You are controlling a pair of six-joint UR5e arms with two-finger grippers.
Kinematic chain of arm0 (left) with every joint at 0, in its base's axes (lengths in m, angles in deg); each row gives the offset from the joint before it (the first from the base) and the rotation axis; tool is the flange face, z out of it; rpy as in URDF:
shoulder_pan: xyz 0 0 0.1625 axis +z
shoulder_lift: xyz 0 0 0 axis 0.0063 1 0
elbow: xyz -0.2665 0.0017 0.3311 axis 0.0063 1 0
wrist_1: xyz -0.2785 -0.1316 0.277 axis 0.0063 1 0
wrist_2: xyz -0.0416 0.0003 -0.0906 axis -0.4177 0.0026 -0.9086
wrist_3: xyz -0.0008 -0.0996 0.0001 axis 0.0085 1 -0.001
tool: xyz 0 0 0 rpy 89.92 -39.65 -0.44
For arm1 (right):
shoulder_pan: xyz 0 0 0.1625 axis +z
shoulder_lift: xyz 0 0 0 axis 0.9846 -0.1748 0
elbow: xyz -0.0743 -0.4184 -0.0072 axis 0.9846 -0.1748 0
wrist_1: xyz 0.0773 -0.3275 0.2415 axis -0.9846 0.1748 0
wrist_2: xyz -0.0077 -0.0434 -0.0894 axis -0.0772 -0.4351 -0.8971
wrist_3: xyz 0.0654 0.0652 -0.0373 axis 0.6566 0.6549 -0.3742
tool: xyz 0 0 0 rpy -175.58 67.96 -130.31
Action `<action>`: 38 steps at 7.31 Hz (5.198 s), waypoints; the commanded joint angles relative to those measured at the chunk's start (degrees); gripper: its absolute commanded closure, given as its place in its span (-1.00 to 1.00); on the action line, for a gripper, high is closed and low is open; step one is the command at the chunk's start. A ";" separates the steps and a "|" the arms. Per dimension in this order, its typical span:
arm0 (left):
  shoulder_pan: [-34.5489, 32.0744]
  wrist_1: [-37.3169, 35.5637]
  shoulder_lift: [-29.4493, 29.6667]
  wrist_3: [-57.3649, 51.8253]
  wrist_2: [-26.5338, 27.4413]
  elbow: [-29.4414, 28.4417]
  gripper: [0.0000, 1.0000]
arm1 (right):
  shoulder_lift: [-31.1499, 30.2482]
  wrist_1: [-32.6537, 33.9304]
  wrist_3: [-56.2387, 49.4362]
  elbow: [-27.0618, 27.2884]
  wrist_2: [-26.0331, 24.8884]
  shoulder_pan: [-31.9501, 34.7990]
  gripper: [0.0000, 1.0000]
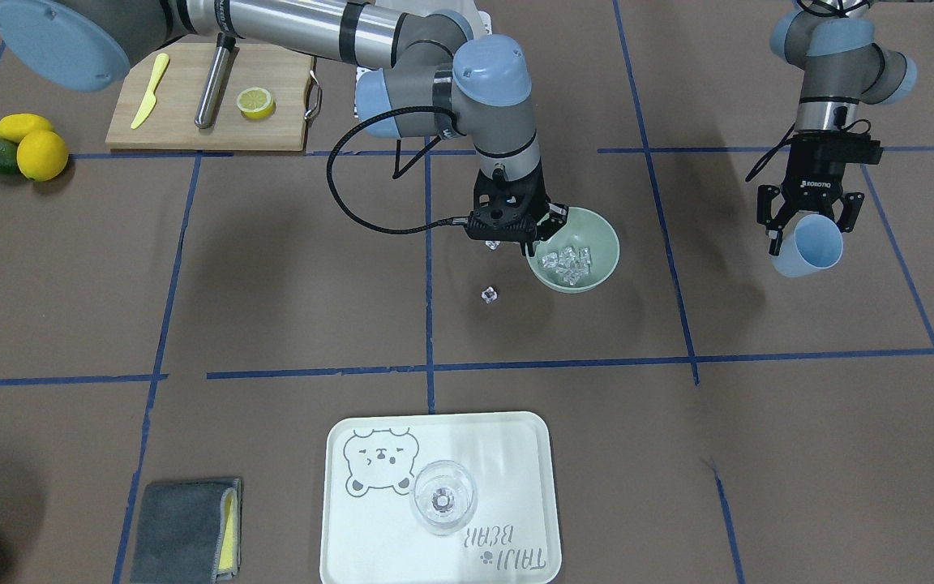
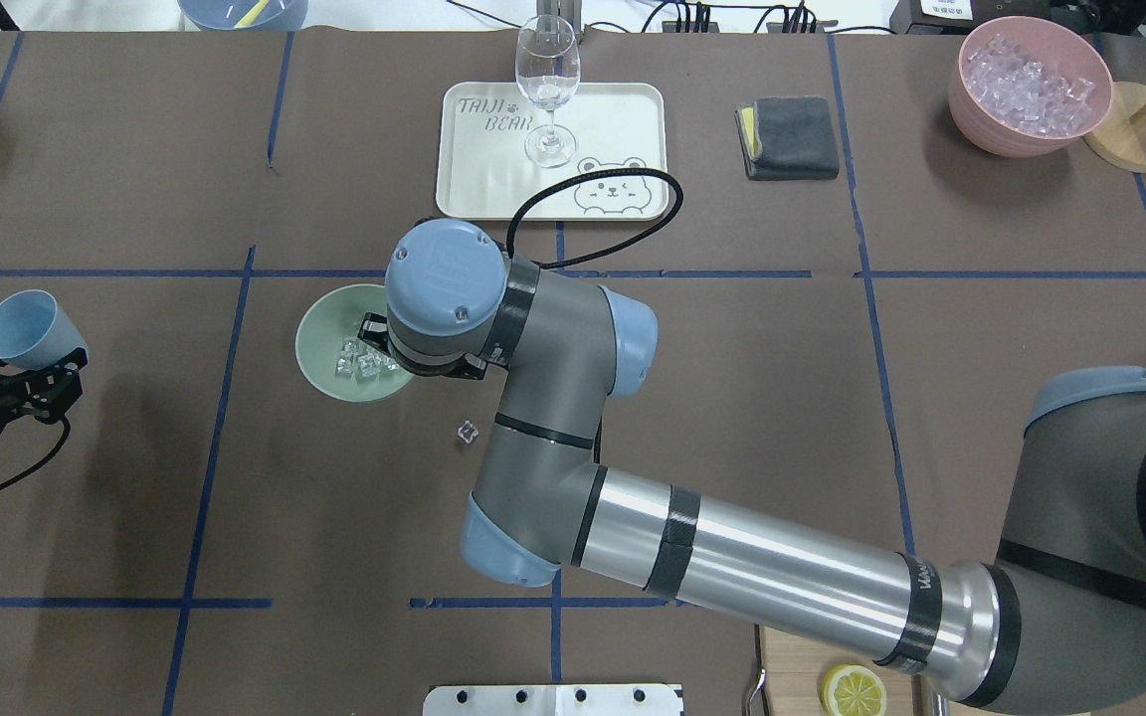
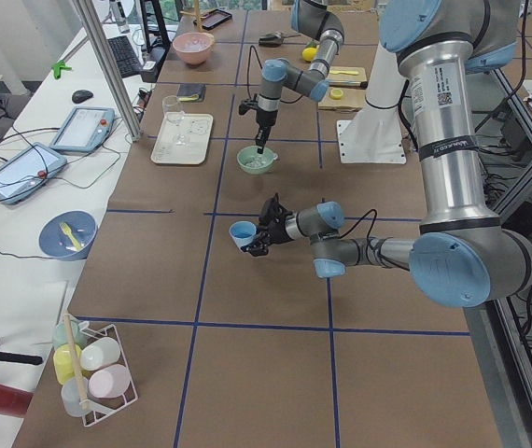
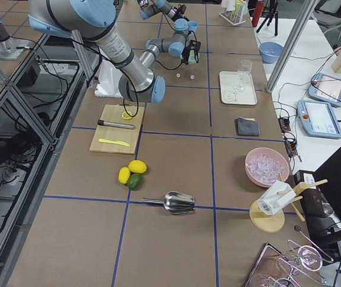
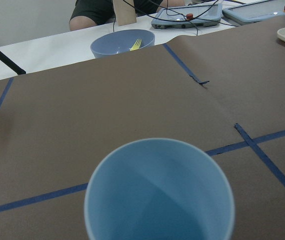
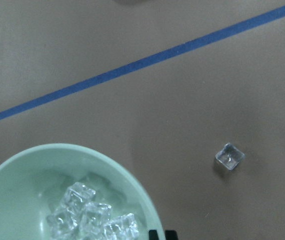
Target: Pour ice into bowl
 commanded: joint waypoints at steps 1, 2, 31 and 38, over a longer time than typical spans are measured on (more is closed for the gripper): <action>0.17 0.37 0.51 10.31 0.40 -2.40 1.00 | -3.46 6.46 -0.85 9.87 3.76 3.70 1.00; 0.17 0.37 0.86 11.25 1.10 -2.33 1.00 | -6.71 9.71 -2.68 16.20 4.29 5.01 1.00; -29.69 -47.18 10.97 -26.08 -40.72 24.92 -1.00 | -67.03 -0.01 -52.95 35.19 15.37 30.68 1.00; -41.41 -60.01 15.10 -39.80 -47.06 24.22 -1.00 | -66.15 -0.10 -54.02 30.85 15.28 31.47 -1.00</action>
